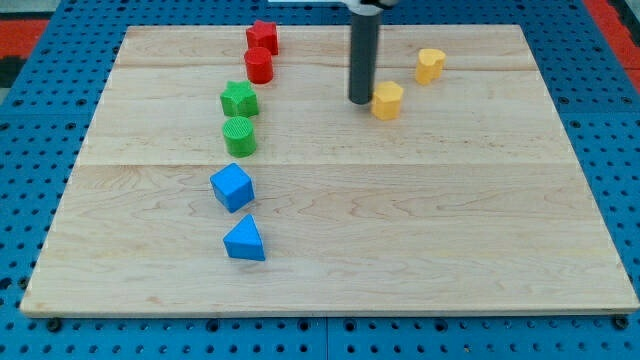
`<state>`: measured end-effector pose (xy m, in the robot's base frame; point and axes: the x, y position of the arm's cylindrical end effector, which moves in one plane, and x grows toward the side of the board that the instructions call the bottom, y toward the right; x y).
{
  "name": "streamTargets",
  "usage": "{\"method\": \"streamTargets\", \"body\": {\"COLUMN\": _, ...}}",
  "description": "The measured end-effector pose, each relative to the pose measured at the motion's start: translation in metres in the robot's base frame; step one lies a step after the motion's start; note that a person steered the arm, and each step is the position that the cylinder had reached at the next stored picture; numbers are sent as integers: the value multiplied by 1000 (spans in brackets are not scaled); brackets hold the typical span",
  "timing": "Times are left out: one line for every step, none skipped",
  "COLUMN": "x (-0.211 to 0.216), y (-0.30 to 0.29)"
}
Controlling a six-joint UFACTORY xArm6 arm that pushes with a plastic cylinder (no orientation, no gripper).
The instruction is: Slide red star towards top right
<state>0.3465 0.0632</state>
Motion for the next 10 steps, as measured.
{"method": "streamTargets", "body": {"x": 11, "y": 11}}
{"method": "streamTargets", "body": {"x": 11, "y": 12}}
{"method": "streamTargets", "body": {"x": 11, "y": 38}}
{"method": "streamTargets", "body": {"x": 11, "y": 56}}
{"method": "streamTargets", "body": {"x": -30, "y": -1}}
{"method": "streamTargets", "body": {"x": -83, "y": -17}}
{"method": "streamTargets", "body": {"x": -141, "y": -43}}
{"method": "streamTargets", "body": {"x": -154, "y": -83}}
{"method": "streamTargets", "body": {"x": -153, "y": -123}}
{"method": "streamTargets", "body": {"x": -155, "y": -183}}
